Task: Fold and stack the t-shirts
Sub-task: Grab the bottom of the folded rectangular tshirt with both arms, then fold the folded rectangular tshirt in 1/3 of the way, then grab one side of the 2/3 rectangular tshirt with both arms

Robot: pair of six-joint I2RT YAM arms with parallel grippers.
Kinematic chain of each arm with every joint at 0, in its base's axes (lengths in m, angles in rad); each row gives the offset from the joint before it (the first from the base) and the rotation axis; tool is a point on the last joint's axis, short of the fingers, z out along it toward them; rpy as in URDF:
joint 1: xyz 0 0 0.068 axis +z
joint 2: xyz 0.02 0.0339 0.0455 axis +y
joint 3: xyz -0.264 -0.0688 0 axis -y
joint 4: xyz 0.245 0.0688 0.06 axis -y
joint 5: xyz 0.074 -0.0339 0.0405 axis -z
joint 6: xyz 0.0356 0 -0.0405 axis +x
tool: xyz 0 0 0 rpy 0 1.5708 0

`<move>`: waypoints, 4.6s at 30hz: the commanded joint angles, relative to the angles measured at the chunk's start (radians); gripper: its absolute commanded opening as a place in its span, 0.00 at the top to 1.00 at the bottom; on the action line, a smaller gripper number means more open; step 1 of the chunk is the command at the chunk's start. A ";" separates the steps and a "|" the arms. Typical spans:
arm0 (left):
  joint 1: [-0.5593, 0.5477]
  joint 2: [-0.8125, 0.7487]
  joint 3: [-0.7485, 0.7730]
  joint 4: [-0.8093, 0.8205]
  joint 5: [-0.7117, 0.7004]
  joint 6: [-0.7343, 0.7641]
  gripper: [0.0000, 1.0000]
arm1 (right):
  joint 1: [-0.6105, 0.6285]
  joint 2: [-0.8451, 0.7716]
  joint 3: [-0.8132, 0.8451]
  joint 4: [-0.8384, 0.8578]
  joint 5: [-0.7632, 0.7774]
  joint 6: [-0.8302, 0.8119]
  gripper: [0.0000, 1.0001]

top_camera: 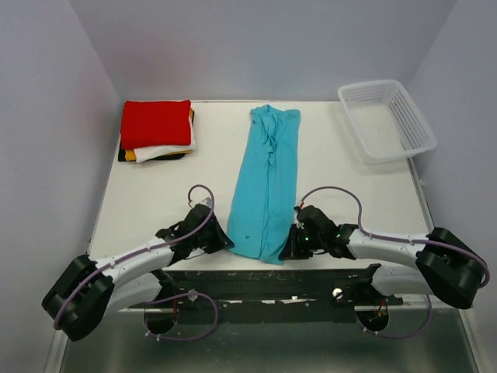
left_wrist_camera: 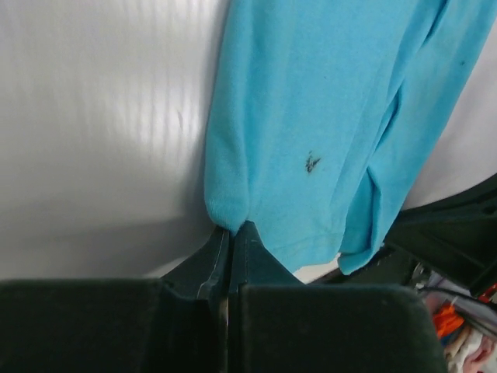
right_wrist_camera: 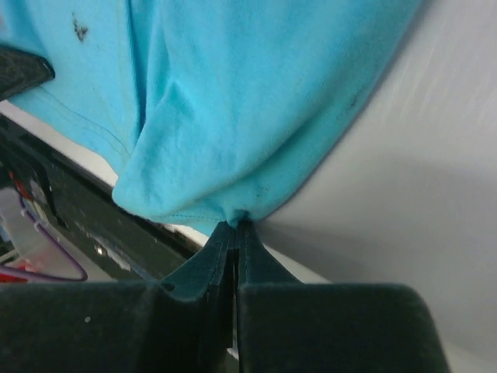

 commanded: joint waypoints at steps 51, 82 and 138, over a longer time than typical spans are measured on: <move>0.219 0.778 1.125 -0.343 0.090 0.299 0.96 | -0.413 0.416 0.651 0.073 0.362 -0.345 0.99; 0.252 0.135 0.325 -0.161 0.058 0.212 0.02 | -0.285 0.479 0.610 0.208 -0.105 -0.464 0.00; 0.222 0.657 0.495 0.020 0.171 0.198 1.00 | -0.360 0.082 0.096 0.117 0.305 -0.106 0.27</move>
